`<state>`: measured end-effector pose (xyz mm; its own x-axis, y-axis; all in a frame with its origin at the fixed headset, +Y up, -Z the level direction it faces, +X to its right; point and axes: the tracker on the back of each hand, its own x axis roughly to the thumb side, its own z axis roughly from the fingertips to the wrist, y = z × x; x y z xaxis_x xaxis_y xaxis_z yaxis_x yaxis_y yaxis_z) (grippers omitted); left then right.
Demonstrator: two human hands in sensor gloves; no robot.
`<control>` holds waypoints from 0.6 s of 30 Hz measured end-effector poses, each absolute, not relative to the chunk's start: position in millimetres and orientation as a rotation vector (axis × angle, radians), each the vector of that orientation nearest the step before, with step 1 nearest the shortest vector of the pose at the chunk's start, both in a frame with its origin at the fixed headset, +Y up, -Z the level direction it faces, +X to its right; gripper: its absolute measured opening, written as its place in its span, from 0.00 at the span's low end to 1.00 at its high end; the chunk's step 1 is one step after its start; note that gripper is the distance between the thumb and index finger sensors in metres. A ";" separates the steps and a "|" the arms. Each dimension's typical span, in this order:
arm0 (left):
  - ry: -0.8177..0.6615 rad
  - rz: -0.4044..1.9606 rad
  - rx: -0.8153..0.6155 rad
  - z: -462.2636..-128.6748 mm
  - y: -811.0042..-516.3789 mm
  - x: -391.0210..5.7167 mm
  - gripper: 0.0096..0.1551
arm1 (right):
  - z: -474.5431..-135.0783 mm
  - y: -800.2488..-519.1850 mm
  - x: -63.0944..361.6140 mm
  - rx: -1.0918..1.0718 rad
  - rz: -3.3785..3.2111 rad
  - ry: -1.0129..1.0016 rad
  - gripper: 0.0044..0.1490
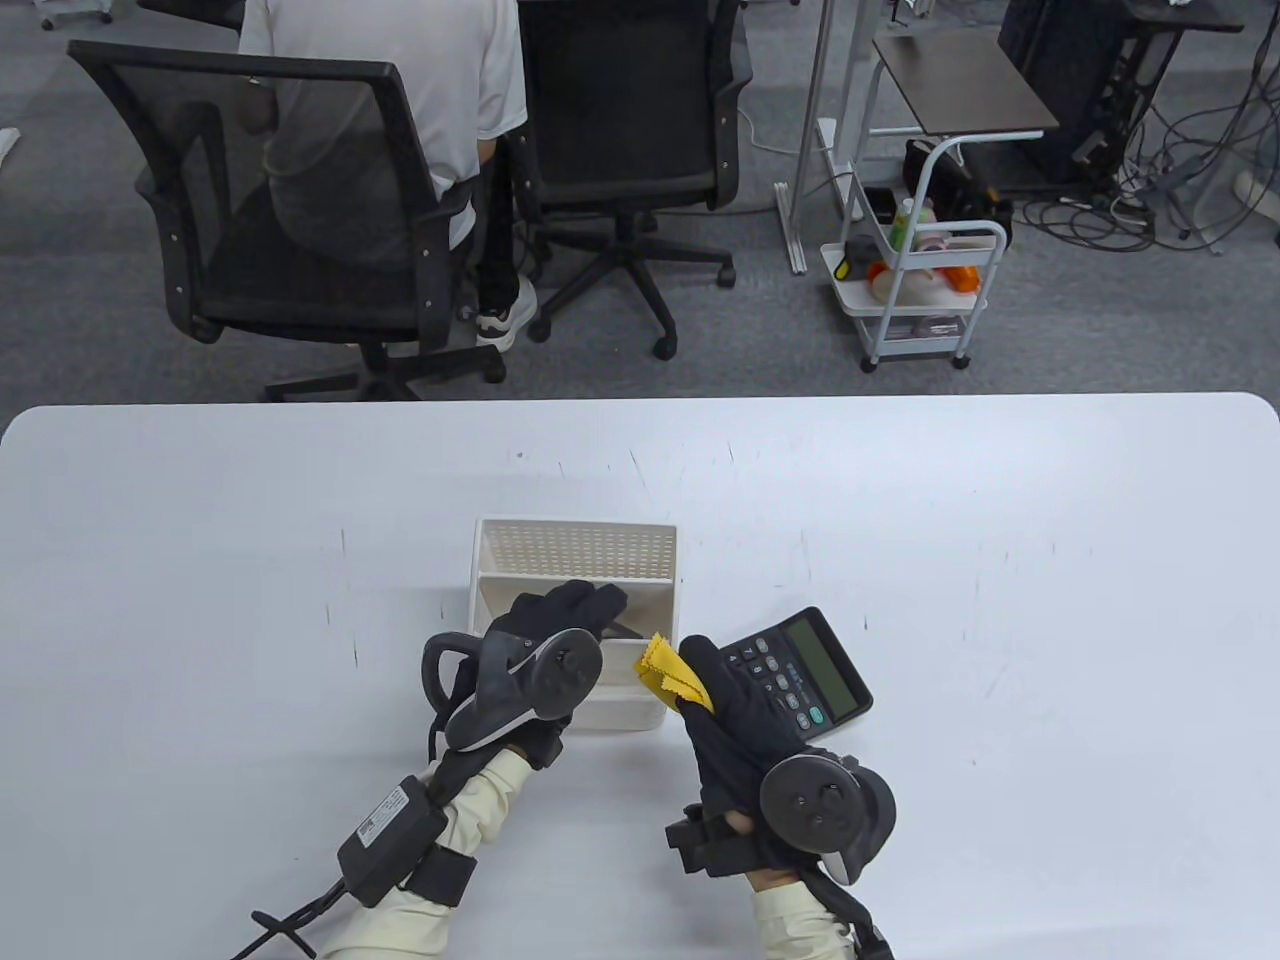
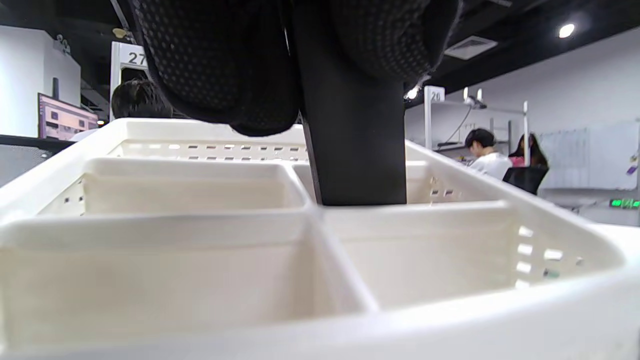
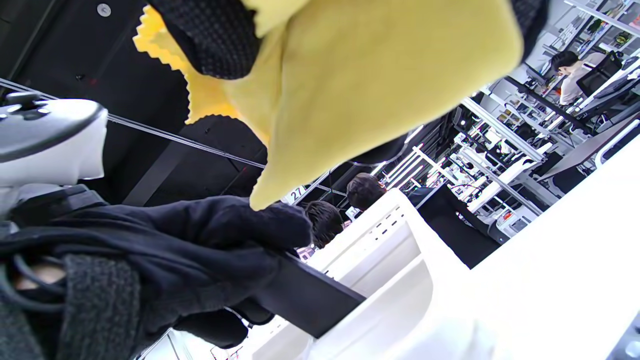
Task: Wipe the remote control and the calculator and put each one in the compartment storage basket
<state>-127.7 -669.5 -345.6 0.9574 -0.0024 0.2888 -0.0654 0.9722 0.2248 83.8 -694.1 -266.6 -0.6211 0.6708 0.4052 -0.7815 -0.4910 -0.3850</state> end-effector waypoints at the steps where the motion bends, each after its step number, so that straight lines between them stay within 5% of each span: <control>1: -0.290 0.022 0.227 -345.9 -671.6 -127.4 0.26 | -266.6 -694.3 83.5 0.253 2.148 -0.681 0.30; 18: -0.329 0.218 0.296 -294.9 -670.4 -166.1 0.36 | -265.7 -696.5 76.9 0.270 2.155 -0.613 0.30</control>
<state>-166.1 -670.4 -294.9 0.9238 0.1613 0.3473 -0.2568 0.9337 0.2494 76.9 -696.5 -265.7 -0.6103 0.6858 0.3965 -0.7918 -0.5132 -0.3313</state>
